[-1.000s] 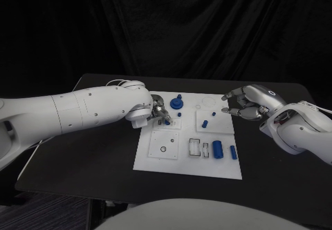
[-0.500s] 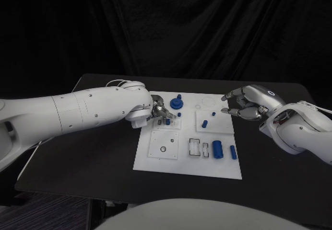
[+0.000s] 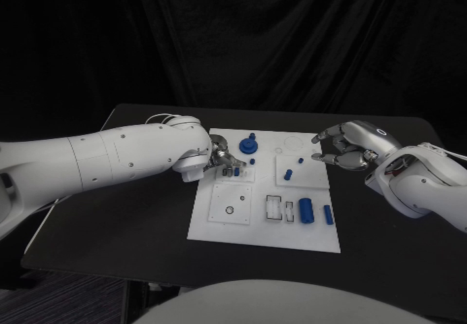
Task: Assemble the parts on the task board
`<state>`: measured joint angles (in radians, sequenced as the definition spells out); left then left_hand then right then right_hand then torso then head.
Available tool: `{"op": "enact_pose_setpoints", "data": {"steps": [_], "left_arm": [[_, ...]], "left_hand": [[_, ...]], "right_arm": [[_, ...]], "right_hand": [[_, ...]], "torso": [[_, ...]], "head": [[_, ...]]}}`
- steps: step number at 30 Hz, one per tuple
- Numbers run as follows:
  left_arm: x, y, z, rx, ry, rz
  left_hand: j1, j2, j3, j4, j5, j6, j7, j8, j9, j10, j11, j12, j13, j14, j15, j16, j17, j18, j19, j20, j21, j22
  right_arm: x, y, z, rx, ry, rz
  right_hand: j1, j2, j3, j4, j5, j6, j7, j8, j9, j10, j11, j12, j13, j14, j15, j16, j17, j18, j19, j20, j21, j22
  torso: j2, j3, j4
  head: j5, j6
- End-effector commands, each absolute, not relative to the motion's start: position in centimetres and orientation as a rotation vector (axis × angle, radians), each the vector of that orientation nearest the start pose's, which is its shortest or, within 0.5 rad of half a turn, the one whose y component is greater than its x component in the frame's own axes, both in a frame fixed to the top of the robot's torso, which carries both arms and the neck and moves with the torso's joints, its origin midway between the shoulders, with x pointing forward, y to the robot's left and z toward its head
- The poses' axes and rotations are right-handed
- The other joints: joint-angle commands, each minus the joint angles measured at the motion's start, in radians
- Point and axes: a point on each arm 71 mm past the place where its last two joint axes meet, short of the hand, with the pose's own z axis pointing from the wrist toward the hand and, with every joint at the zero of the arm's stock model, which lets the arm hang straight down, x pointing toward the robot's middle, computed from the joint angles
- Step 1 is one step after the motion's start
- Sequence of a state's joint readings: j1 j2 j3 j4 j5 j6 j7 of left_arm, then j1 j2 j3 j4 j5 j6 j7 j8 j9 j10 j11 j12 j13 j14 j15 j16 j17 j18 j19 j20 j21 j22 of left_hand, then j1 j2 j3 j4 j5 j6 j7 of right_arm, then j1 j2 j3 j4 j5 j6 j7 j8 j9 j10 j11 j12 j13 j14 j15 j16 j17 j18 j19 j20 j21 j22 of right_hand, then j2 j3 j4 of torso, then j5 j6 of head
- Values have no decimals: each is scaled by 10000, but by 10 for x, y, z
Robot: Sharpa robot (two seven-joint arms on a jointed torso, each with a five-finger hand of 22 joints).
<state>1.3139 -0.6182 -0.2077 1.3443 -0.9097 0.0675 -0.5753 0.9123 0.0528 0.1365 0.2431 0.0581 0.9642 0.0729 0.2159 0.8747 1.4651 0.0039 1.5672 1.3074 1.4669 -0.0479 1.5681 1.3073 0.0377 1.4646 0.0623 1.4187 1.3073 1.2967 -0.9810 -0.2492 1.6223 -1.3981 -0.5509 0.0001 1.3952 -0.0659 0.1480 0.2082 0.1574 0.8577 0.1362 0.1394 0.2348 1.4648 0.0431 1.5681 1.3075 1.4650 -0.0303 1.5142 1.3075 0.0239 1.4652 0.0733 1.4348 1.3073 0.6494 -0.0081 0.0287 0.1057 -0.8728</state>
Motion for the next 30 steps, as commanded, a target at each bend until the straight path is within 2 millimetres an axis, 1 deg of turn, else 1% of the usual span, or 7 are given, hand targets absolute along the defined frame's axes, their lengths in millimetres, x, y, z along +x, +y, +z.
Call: {"op": "enact_pose_setpoints", "data": {"steps": [1, 3, 8, 16, 20, 27, 30], "left_arm": [[500, 167, -237, -2328, 22962, -3800], [498, 170, -232, -2302, 22521, -4006], [498, 176, -213, -2324, 21494, -4539], [501, 185, -179, -2610, 21118, -5262], [501, 189, -175, -2653, 21711, -4971], [511, 197, -179, -2543, 22773, -3642], [518, 200, -179, -2395, 22644, -3215]], "left_hand": [[191, 61, -233, 39, 52, 245, -179, 592, 696, 1057, -176, 36, 2634, 1039, -183, 27, 2635, 54, 184, -144, 156, 1552], [245, 70, -303, 68, 65, 216, -215, 744, 917, 1057, -212, 36, 2634, 1039, -215, 27, 2635, 45, 207, -183, 182, 1579], [643, 153, -776, 264, 235, -74, -411, 1887, 2732, 1057, -398, 36, 2634, 1039, -384, 27, 2635, -14, 351, -354, 353, 1760], [1058, 348, -831, 232, 558, -203, -490, 2239, 3411, 1057, -464, 36, 2634, 1039, -441, 27, 2635, -68, 464, -410, 523, 1912], [1287, 377, -800, 129, 756, -310, -480, 2148, 3459, 1057, -465, 36, 2634, 1039, -444, 27, 2635, -61, 449, -420, 496, 1903], [1846, 353, -824, -90, 759, -515, -225, 941, 2661, 1057, -256, 36, 2634, 1039, -257, 27, 2635, 15, 272, -274, 206, 1751], [1943, 333, -823, -158, 772, -497, -216, 825, 2567, 1057, -231, 36, 2634, 1039, -247, 27, 2635, 7, 287, -251, 227, 1772]], "right_arm": [[451, -244, -192, -1314, 15539, 6598], [451, -245, -192, -1292, 15536, 6573], [451, -247, -192, -1246, 15534, 6538], [451, -248, -192, -1201, 15528, 6505], [451, -249, -192, -1182, 15528, 6502], [451, -248, -192, -1186, 15519, 6585], [451, -247, -191, -1189, 15490, 6614]], "right_hand": [[79, 37, 25, 34, 33, 56, -9, -16, -11, 1060, 88, 27, 2633, 815, 81, -34, 1542, 130, 445, 92, -33, 2120], [79, 37, 25, 34, 33, 56, -9, -16, -11, 1060, 88, 27, 2633, 815, 81, -34, 1542, 130, 445, 92, -33, 2120], [36, 44, 6, 62, 48, 69, -3, -22, -21, 1060, 96, 27, 2633, 816, 87, -32, 1547, 128, 449, 99, -27, 2123], [11, 51, -3, 81, 55, 76, -1, -25, -27, 1060, 98, 27, 2633, 816, 91, -32, 1548, 127, 451, 102, -25, 2125], [-8, 58, -9, 95, 58, 80, 0, -29, -31, 1060, 100, 27, 2633, 816, 92, -32, 1547, 128, 451, 105, -27, 2124], [-22, 77, -9, 109, 72, 85, -1, -32, -37, 1060, 101, 27, 2633, 818, 94, -29, 1553, 125, 456, 108, -16, 2129], [-22, 77, -9, 109, 72, 85, -1, -32, -37, 1060, 101, 27, 2633, 818, 94, -29, 1553, 125, 456, 108, -16, 2129]], "torso": [[2, -3, 6], [3, -4, 4], [10, -7, -11], [-8, -7, 16], [-1, 5, 0], [1, 7, 10], [4, 7, 15]], "head": [[25, 2], [39, 2], [75, 2], [66, 2], [88, 2], [73, 2], [74, 2]]}}
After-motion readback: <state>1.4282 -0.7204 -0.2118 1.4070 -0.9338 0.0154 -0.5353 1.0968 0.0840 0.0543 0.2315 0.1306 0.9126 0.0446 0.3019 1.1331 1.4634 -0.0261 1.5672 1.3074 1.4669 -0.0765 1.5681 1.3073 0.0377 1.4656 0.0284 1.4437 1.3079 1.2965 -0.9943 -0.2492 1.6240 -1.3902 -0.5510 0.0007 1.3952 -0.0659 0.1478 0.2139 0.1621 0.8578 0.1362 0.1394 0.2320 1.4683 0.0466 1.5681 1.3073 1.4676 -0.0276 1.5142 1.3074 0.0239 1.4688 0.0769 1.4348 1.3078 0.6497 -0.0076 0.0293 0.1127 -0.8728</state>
